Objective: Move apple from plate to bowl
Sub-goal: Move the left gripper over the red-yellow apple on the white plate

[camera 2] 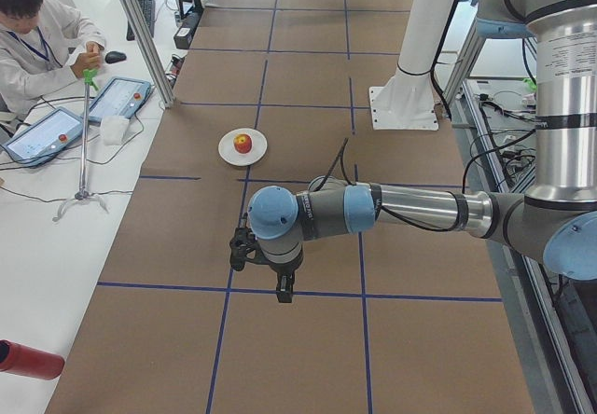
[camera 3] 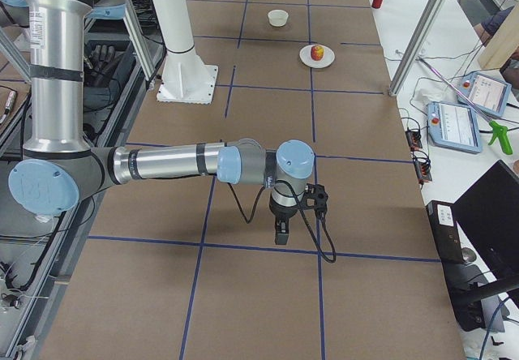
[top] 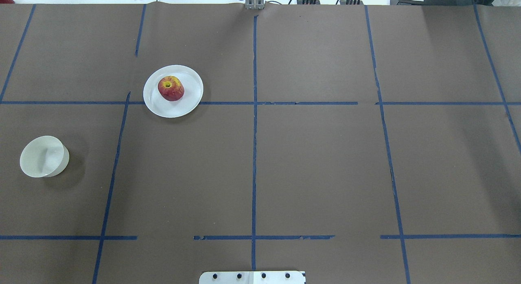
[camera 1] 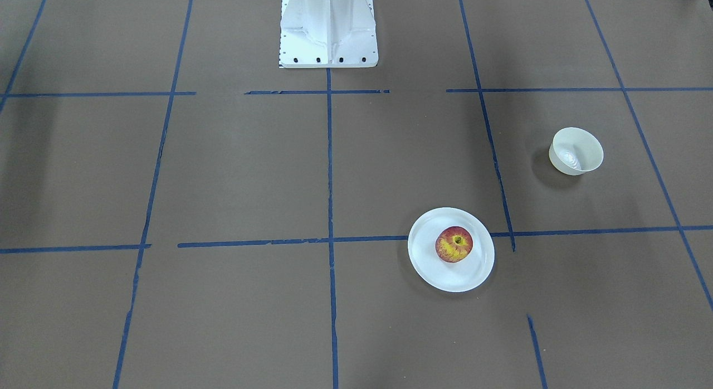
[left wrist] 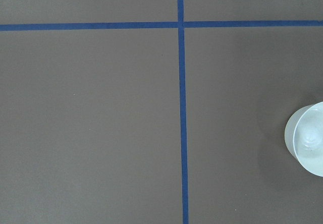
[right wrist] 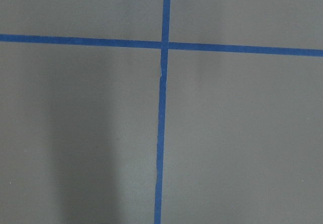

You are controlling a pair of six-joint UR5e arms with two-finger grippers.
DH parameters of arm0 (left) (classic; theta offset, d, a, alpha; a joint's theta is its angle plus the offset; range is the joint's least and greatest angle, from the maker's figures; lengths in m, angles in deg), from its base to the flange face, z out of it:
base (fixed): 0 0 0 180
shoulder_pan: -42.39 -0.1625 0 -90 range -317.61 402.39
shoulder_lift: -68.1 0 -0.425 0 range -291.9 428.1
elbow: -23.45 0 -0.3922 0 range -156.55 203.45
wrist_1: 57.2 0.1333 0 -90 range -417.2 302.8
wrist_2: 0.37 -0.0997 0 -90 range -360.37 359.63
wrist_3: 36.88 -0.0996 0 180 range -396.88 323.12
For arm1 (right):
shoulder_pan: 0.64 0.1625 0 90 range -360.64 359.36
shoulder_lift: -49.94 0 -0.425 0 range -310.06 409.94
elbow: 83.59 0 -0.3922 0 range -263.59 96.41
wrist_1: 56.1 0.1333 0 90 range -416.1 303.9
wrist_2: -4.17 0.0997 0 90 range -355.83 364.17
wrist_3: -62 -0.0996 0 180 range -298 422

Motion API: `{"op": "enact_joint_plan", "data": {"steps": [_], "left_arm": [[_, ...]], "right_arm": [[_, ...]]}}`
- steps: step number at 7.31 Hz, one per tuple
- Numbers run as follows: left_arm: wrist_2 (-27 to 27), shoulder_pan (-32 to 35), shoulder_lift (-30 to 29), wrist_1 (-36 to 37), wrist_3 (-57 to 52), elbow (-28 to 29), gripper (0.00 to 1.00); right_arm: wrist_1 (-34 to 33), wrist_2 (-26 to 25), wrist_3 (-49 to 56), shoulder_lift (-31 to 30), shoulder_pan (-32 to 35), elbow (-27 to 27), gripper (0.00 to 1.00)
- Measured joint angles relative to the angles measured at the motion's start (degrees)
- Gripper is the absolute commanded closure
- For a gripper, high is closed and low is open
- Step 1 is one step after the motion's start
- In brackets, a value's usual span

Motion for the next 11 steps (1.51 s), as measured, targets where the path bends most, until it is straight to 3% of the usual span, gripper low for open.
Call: {"op": "enact_joint_plan", "data": {"steps": [5, 7, 9, 11], "left_arm": [[-2.13, -0.18, -0.94, -0.49, 1.92, -0.87, 0.00], [-2.26, -1.23, -0.76, -8.05, 4.71, -1.34, 0.00], [0.20, -9.29, -1.22, -15.64, 19.81, -4.32, 0.00], [0.62, -19.04, -4.23, -18.26, 36.84, -8.41, 0.00]], "right_arm": [[-0.01, 0.00, 0.04, 0.00, 0.00, -0.05, 0.00], [-0.01, 0.00, 0.02, 0.00, 0.00, -0.07, 0.00], [-0.01, 0.00, 0.02, 0.00, 0.00, -0.04, 0.00], [-0.01, 0.00, 0.00, 0.00, 0.00, -0.04, 0.00]]}}
